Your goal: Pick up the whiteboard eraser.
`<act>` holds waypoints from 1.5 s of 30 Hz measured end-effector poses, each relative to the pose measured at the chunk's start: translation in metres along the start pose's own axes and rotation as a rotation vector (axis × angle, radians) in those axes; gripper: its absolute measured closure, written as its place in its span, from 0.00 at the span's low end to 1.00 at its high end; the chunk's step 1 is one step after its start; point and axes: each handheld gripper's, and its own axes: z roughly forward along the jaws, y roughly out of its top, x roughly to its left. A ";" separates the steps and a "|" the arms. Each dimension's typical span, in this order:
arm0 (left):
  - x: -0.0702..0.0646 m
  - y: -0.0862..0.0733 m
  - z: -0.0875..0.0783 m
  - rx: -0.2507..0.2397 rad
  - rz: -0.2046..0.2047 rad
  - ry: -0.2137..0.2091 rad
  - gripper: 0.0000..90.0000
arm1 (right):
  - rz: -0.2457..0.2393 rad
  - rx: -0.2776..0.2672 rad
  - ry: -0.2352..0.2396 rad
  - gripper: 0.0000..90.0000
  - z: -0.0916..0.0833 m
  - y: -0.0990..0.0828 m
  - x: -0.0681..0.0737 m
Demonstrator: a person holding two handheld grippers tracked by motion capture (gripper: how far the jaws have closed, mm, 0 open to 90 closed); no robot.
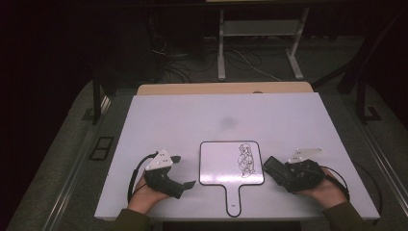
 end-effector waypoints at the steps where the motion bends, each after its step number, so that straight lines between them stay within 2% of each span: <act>1: 0.000 0.000 0.000 0.000 -0.001 0.000 0.00 | -0.002 0.001 0.000 0.30 0.000 0.000 0.000; 19: 0.000 0.000 0.000 -0.001 -0.002 -0.002 0.00 | 0.011 0.021 0.004 0.41 0.002 0.001 -0.001; 24: 0.000 0.000 0.000 -0.001 -0.002 -0.002 0.00 | 0.012 0.023 0.002 0.42 0.002 0.001 0.000; 30: 0.000 0.000 0.000 -0.001 -0.002 -0.003 0.00 | -0.019 0.029 -0.024 0.42 0.003 0.002 0.002; 33: 0.000 0.000 0.000 -0.001 -0.001 -0.004 0.00 | -0.018 0.030 -0.032 0.42 0.003 0.003 0.004; 37: 0.000 0.000 0.000 0.000 -0.001 -0.006 0.00 | -0.014 0.033 -0.027 0.42 0.002 0.003 0.003; 45: 0.001 -0.001 -0.001 -0.002 0.000 -0.011 0.00 | 0.008 0.042 0.016 0.43 0.001 0.004 -0.001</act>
